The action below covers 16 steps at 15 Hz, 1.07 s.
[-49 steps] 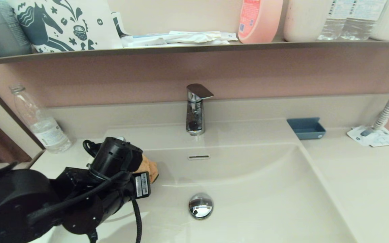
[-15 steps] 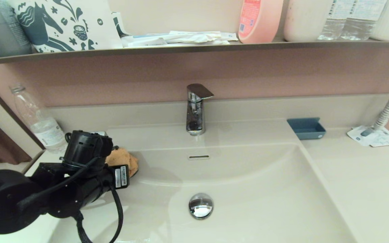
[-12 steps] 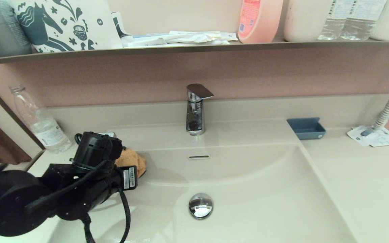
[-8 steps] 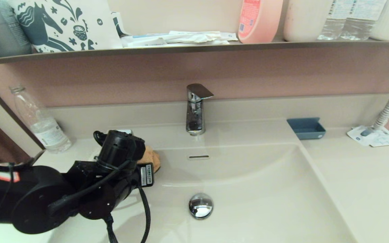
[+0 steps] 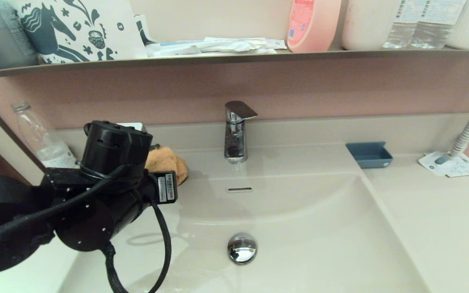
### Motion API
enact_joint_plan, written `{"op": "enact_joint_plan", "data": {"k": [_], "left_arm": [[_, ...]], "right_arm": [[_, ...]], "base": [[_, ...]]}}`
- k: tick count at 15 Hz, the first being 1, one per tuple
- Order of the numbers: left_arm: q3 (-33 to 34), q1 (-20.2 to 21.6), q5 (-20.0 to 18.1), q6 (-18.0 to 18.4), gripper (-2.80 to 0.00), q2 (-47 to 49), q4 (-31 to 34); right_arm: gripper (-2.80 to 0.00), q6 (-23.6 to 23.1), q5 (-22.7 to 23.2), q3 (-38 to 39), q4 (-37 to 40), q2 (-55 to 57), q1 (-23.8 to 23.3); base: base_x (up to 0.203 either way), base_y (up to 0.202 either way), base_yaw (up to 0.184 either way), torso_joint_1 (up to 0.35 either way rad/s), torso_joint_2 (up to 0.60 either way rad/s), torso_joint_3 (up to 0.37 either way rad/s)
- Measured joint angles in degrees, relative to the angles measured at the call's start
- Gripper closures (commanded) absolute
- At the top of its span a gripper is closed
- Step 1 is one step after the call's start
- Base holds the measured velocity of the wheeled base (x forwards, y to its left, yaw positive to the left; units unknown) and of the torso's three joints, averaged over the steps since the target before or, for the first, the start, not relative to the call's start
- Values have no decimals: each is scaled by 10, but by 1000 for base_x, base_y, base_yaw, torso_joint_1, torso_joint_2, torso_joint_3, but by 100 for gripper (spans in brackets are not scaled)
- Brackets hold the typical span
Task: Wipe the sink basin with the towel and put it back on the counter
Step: Wipe the sink
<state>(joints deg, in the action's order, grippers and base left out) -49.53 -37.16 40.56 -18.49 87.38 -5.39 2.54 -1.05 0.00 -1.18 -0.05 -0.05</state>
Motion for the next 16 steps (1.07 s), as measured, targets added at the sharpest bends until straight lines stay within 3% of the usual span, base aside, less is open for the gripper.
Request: {"op": "enact_joint_plan", "data": {"k": [5, 11, 16], "left_arm": [[-47, 20, -16, -2, 0, 66, -65], [-102, 7, -11, -49, 0, 163, -69], [-166, -5, -8, -50, 0, 225, -61]], "right_arm": [[0, 0, 0, 0, 0, 0, 0], [0, 0, 0, 0, 0, 0, 0], [0, 0, 0, 0, 0, 0, 0]], "base": [[0, 0, 0, 0, 0, 0], [0, 0, 0, 0, 0, 0], [0, 0, 0, 0, 0, 0]]}}
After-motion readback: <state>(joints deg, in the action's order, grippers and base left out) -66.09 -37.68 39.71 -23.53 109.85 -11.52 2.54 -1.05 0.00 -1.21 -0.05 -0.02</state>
